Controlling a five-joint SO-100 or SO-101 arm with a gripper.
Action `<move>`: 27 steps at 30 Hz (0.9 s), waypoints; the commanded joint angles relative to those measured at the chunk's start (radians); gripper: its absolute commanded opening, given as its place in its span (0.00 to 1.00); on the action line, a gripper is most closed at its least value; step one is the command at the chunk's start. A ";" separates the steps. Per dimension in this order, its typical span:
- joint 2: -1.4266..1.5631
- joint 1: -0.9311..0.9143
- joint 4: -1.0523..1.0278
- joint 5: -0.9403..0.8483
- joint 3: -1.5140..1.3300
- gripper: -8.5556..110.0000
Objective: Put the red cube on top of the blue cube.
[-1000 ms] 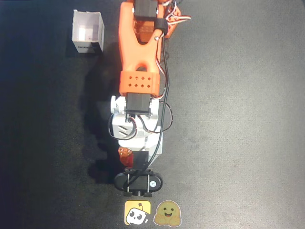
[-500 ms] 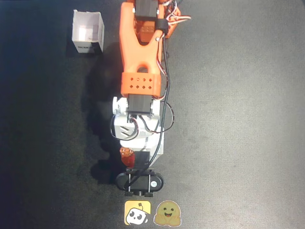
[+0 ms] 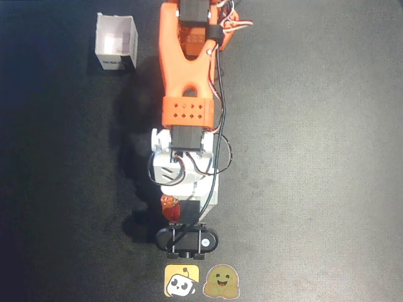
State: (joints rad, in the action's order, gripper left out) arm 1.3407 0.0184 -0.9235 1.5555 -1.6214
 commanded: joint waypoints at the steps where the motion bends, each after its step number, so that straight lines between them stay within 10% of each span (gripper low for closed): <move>1: 0.072 0.008 0.014 0.014 0.005 0.20; 27: 0.115 -0.012 0.020 0.074 -0.003 0.26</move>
State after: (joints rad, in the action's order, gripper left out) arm 1.3514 0.0184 -0.9204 1.6214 -1.6352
